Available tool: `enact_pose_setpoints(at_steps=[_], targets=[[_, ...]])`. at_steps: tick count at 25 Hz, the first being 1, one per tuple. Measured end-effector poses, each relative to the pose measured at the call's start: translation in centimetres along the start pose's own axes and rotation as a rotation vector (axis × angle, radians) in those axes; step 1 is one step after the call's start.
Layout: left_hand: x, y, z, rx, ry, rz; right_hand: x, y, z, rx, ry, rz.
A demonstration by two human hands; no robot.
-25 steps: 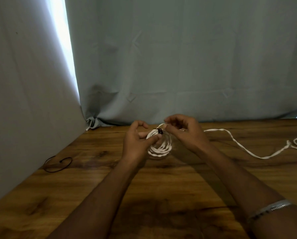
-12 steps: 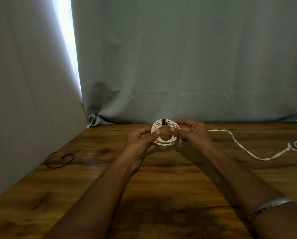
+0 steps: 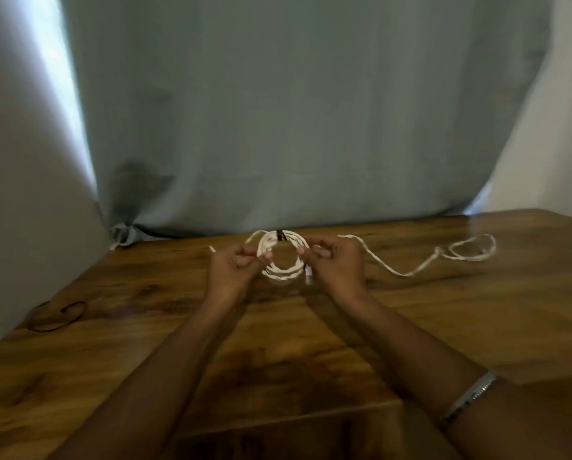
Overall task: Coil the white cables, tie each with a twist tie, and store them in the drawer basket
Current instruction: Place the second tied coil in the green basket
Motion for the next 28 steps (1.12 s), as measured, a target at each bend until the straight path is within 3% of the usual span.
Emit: enact_pose_setpoints(at_steps=[4,9,16,20,24,28], targets=[[5.1,-5.6,7.0,-0.197,-0.191,-0.285,-4.5,9.7,5.1,0.064,-0.121,-0.007],[7.3,-16.0,15.9,-0.467,-0.049,0.035,-12.9,23.0,12.7,0.130,-0.069,0.105],[6.2,-29.7,28.2,-0.720,-0.038,-0.075,-16.8,39.1,25.1,0.274,-0.204,0.326],[2.1,-36.3,34.6,-0.996,-0.103,-0.365,-15.0,44.7,32.8,0.299,-0.407,0.404],[-0.8,-39.1,38.2,-1.068,-0.389,-0.858,-11.8,46.1,37.8,0.230,-0.593,0.406],[-2.7,-40.3,41.1,-1.118,-0.511,-1.107,-8.8,45.8,39.7,0.078,-0.775,0.473]])
Point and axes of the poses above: each hand's wrist, its own z-axis away from the middle knuckle, its own y-axis out of the back of the hand, x = y × z, the point moved 10 cm from there along -z, towards the middle knuckle, and after that the axes turned 4 degrees about y, right-handed, at the moved point
